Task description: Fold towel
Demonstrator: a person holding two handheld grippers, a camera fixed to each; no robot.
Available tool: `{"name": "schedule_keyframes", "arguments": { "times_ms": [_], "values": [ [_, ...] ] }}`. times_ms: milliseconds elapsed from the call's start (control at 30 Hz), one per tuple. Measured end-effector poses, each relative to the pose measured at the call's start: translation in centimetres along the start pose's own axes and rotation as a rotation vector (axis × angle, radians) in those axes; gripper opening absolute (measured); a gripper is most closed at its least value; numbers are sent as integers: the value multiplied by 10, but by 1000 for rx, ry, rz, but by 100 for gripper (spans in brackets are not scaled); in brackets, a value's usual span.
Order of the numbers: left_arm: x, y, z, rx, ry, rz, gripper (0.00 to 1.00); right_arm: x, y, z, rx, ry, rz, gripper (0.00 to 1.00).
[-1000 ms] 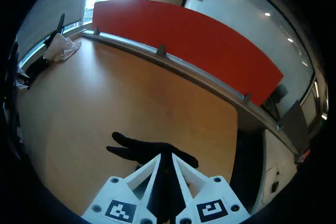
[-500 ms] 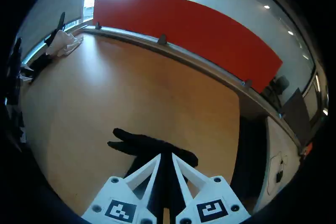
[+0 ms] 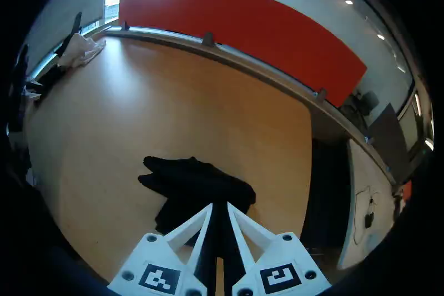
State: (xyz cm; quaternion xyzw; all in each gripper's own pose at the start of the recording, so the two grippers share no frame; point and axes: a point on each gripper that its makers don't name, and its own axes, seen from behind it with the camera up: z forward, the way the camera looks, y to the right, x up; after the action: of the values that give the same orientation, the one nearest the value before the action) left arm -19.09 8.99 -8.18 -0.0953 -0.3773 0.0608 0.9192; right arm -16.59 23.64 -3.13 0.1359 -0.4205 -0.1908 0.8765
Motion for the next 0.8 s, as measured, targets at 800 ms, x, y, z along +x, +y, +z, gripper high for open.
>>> {"name": "schedule_keyframes", "arguments": {
  "times_ms": [800],
  "values": [
    [-4, -9, -3, 15, -1, 0, 80, -61, 13, 7, -36, -159, -1, 4]
  ]
}}
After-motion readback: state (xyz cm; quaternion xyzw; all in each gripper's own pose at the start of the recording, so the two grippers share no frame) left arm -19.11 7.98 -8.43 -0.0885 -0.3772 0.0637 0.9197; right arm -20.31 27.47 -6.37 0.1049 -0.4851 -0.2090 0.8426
